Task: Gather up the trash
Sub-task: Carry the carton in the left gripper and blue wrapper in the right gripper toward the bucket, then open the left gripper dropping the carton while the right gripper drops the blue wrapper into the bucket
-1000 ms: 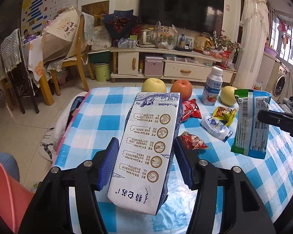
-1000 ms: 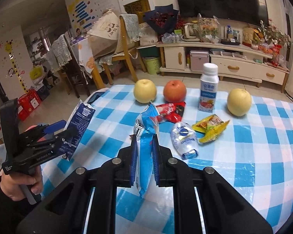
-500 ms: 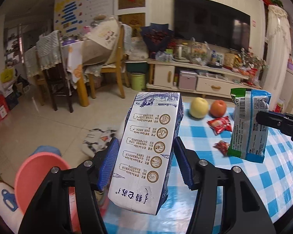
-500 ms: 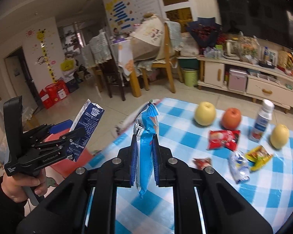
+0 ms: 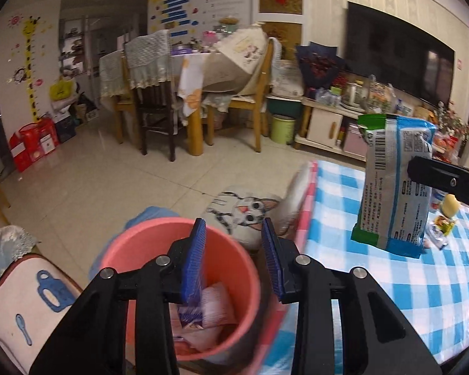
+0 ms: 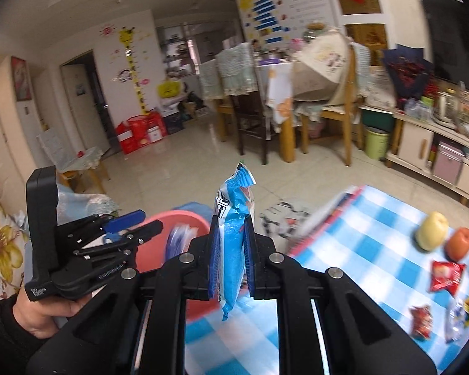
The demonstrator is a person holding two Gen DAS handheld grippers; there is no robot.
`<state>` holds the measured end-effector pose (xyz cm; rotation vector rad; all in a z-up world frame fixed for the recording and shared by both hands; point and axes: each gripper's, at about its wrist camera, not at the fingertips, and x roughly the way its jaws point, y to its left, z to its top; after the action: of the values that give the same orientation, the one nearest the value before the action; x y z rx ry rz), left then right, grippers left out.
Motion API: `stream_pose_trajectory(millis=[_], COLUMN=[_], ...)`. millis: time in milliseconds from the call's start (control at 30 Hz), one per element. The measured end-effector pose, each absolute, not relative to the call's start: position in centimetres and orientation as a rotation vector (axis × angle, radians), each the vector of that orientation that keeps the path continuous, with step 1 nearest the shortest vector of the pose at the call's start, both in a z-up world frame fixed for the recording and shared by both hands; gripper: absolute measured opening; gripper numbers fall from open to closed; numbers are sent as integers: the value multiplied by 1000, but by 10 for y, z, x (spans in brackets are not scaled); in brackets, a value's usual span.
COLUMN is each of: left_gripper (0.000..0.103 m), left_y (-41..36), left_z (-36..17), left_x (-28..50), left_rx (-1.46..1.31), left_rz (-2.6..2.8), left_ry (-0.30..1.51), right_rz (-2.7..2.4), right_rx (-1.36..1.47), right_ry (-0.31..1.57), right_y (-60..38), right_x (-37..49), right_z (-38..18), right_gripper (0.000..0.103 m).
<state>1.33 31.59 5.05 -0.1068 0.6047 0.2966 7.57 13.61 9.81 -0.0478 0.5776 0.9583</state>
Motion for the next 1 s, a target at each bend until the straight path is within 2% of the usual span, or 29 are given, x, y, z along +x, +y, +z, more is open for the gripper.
stream_pose_trajectory(millis=[300,533,567,600,633,667,700,733,900,1000], left_gripper=[37,37,39,46,51,61,68,69,75,78], left_y=[405,436,439,442,443,446,448,450,458,457], left_z=[36,23,22,20,19,19,18,18,13,14], left_x=[-10,-21,-22,-24,-29,-31,-32,-35,-38,-38], left_rx=[-181,-232,-237,-241,-244,-251,-258,-265,-274,-275], left_rz=[430,450,455,463,471,480,486,495,516,510], left_ry=[626,638,635,633,629,623,617,613,626,633], right_rz=[1066,1120,1126,1132,1135,1134,1129,1120,1088,1054], right_rx=[-98,-110,-119,-126,-129,-127,-125,-123,-112,-95], right_ry=[650,694,703,712,719,727,731,729,731,722], right_y=[236,274,280,285,289,293,295,296,283,259], right_x=[78,72,71,72,71,73,74,74,75,77], right_z=[81,72,69,67,64,63,61,60,56,55], right_gripper=[15,15,16,17,21,33,42,54,58,64])
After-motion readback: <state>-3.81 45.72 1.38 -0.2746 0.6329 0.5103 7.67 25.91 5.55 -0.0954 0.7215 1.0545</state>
